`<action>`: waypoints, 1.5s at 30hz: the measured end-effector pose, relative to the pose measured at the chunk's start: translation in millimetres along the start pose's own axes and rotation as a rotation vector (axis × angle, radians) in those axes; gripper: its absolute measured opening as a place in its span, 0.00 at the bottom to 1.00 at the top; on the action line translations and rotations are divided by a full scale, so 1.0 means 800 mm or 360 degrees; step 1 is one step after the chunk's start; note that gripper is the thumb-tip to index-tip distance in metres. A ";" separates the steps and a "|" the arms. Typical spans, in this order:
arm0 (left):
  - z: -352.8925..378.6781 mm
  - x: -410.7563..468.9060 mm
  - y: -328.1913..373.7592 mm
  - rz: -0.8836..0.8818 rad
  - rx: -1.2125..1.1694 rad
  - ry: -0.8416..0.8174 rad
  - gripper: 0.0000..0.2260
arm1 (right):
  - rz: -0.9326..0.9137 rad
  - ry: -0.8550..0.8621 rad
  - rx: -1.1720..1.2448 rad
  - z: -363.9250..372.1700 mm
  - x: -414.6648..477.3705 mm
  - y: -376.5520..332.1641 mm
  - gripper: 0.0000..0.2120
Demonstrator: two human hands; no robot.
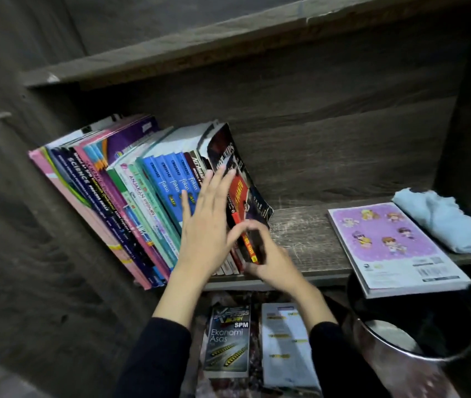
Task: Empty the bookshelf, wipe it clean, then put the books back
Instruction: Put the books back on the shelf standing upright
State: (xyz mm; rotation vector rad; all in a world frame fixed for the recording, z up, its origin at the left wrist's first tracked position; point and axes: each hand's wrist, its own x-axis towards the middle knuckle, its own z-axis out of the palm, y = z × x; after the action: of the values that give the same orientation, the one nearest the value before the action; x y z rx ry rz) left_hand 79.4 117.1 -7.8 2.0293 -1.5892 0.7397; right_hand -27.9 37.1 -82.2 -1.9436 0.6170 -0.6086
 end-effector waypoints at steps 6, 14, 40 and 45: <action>-0.008 0.000 -0.009 0.0092 0.0155 -0.0233 0.58 | 0.0160 -0.0261 0.0238 -0.028 0.002 0.007 0.43; 0.017 0.004 -0.007 0.0011 0.0395 0.0143 0.52 | 0.0191 0.0140 -0.0056 -0.002 0.008 0.010 0.34; 0.051 0.020 0.011 -0.0270 0.0910 0.0201 0.45 | 0.0189 0.0436 -0.0106 0.016 0.035 0.040 0.32; 0.047 0.020 0.017 -0.0295 0.0735 0.0161 0.43 | 0.0177 0.0364 -0.0039 0.008 0.033 0.038 0.28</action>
State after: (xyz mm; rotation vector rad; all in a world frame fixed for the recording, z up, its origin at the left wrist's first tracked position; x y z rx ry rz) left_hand 74.4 78.1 -25.1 2.3708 -1.2318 1.2011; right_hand -9.1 11.8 -107.7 -1.8619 0.8733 -0.7618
